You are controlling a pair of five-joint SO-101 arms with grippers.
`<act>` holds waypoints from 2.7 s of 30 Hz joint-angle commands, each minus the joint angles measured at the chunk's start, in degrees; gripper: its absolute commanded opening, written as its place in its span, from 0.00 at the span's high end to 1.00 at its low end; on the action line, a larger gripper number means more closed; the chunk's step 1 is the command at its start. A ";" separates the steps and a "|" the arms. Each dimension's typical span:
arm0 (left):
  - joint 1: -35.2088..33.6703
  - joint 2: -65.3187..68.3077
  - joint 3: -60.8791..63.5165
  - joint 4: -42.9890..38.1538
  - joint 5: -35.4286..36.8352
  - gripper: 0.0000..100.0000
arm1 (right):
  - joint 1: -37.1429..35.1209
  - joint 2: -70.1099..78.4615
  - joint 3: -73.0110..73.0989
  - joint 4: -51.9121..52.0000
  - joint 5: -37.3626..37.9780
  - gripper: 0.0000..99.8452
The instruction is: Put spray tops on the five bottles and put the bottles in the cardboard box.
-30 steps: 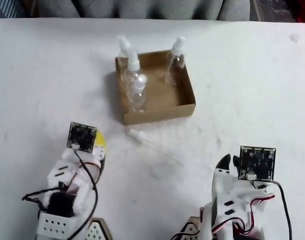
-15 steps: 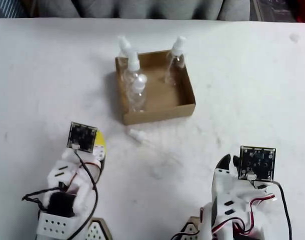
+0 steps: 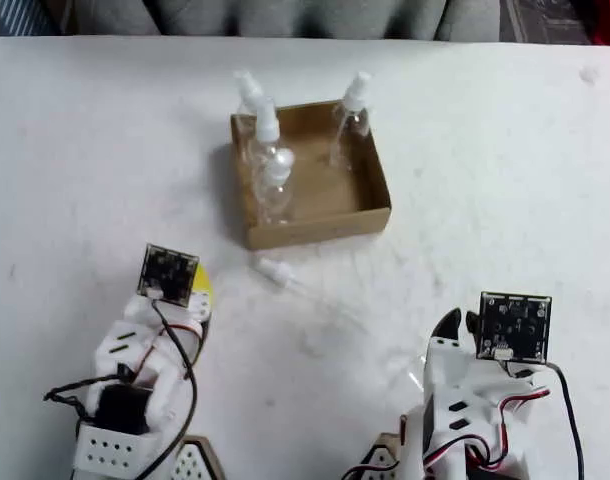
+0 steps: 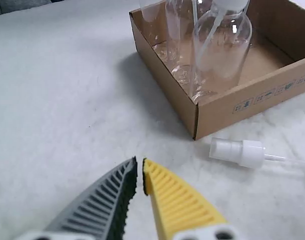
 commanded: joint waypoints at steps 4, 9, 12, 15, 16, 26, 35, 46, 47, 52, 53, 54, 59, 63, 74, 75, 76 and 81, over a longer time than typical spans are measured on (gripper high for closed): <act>0.22 -1.36 -0.26 1.05 -0.70 0.98 | -0.13 -0.31 -0.18 -0.48 0.09 0.98; 0.22 -1.36 -0.26 1.23 -0.70 0.98 | -0.57 -0.31 -0.09 -0.66 -0.35 0.98; 0.22 -1.45 -0.26 1.14 -0.70 0.98 | -2.24 -0.31 -0.09 -0.66 -0.35 0.98; 0.22 -1.45 -0.26 1.14 -0.70 0.98 | -2.33 -0.31 -0.09 -0.66 -0.35 0.98; 0.22 -1.45 -0.26 1.14 -0.70 0.98 | -2.33 -0.31 -0.09 -0.66 -0.35 0.98; 0.22 -1.45 -0.18 1.14 -0.70 0.98 | -2.07 -0.31 -0.09 -0.66 -0.35 0.98; 0.22 -1.45 -0.18 1.14 -0.70 0.98 | -2.33 -0.31 4.57 -4.09 0.00 0.98; 0.22 -1.45 -0.18 1.14 -0.70 0.98 | -2.07 -0.31 8.00 -7.96 0.00 0.98; 0.22 -1.45 -0.18 1.14 -0.70 0.98 | -2.07 -0.31 6.95 -7.87 0.09 0.98; 0.22 -1.45 -0.18 1.14 -0.79 0.98 | -2.07 0.13 1.32 -7.60 3.34 0.98; 0.22 -1.45 -0.18 1.14 -0.79 0.98 | -2.07 0.13 0.53 -7.60 6.95 0.98; 0.22 -1.45 -0.18 1.14 -0.79 0.98 | -2.07 0.13 -0.18 -7.43 11.08 0.98; 0.22 -1.45 -0.18 1.14 -0.79 0.98 | -1.98 0.22 -4.84 -2.42 22.86 0.98; 0.22 -1.45 -0.18 1.14 -0.79 0.98 | 2.95 4.26 -11.25 -0.84 17.05 0.98; 0.22 -1.36 -0.18 1.14 -0.79 0.98 | 7.25 51.47 -32.35 6.37 10.29 0.98; 0.22 -1.36 -0.18 1.14 -0.79 0.98 | 7.16 54.29 -33.14 6.37 10.29 0.98; 0.22 -1.36 -0.18 1.14 -0.79 0.98 | 7.16 56.75 -33.85 6.37 10.29 0.98; 0.22 -1.36 -0.18 2.11 -0.88 0.98 | 9.45 63.08 -36.13 6.11 10.20 0.98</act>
